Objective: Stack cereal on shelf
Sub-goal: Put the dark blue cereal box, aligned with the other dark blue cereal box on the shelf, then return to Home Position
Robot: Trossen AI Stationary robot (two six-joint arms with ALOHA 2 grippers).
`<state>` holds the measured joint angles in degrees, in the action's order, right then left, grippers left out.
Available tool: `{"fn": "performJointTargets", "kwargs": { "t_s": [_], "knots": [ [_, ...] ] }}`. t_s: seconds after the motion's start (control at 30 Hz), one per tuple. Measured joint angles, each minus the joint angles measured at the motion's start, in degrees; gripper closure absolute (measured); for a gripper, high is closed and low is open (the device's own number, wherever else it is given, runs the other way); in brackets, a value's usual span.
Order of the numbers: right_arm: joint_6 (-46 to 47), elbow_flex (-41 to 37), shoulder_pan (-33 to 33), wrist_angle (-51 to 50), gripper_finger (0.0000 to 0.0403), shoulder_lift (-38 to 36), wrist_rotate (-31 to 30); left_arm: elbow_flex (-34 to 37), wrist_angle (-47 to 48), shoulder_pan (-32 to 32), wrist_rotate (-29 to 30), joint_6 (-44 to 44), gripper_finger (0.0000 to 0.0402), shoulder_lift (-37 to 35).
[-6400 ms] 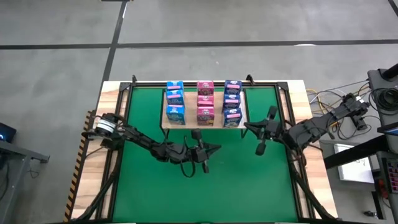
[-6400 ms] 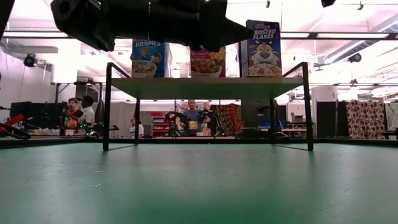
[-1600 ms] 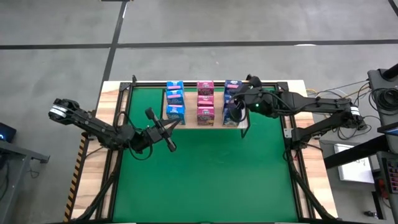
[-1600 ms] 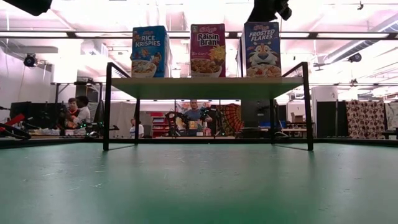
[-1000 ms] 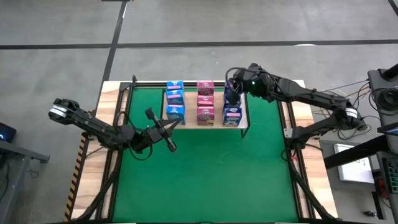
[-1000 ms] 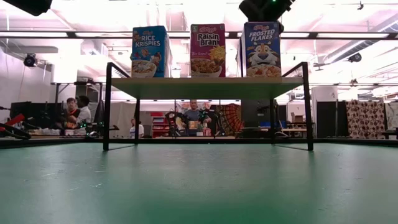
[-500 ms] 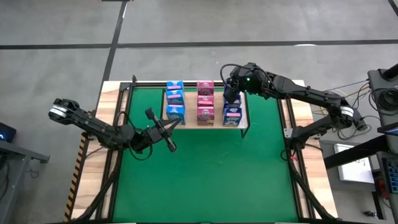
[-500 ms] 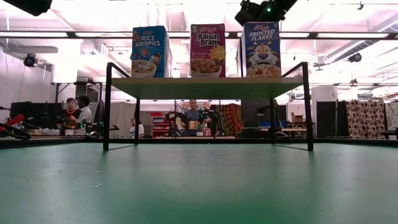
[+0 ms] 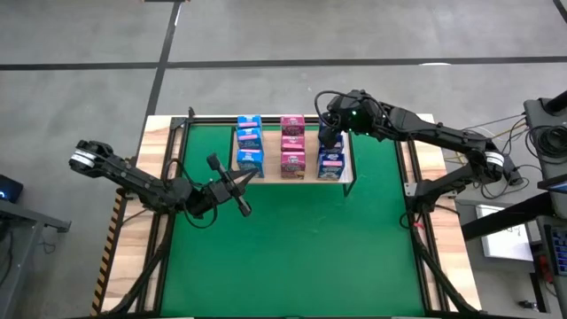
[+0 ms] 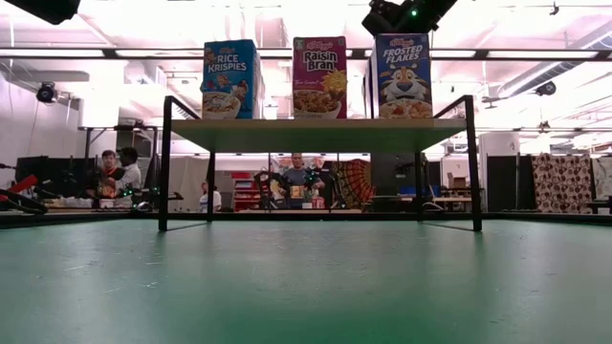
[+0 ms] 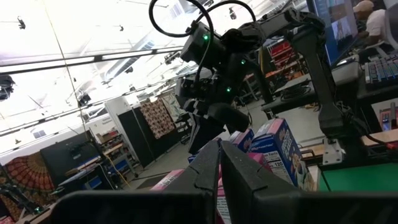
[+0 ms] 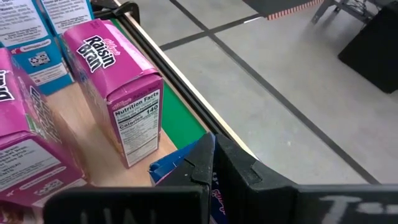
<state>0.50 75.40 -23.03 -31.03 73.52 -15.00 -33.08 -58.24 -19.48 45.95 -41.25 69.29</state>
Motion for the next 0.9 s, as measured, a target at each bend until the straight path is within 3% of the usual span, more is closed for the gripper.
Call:
{"fn": "performJointTargets", "kwargs": {
  "t_s": [0.1, 0.23, 0.43, 0.73, 0.8, 0.9],
  "knots": [
    [-0.06, -0.02, 0.04, -0.1, 0.0394, -0.5, 0.01, 0.02, 0.0, -0.18, 0.39, -0.07, 0.0401, -0.01],
    [-0.66, -0.04, 1.55, -0.26, 0.0394, -2.65, 0.01, 1.37, 0.23, -2.79, 7.12, -4.74, 0.0401, -1.61],
    [-4.08, -3.49, 9.15, 1.5, 0.0394, -9.2, 0.06, 7.83, 1.15, -9.92, 8.72, -8.39, 0.0401, -11.43],
    [-7.59, -24.37, 21.2, 16.76, 0.0394, -25.59, 0.63, 15.42, 7.37, -16.91, 8.97, -4.92, 0.0401, -28.05],
    [-7.54, -29.38, 22.69, 20.28, 0.0394, -29.04, 0.65, 15.54, 12.42, -17.14, 8.53, -2.02, 0.0401, -30.08],
    [-6.53, -36.18, 24.07, 25.46, 0.0394, -33.67, 1.5, 14.24, 27.22, -17.76, 6.92, 5.04, 0.0401, -32.69]
  ]
}}
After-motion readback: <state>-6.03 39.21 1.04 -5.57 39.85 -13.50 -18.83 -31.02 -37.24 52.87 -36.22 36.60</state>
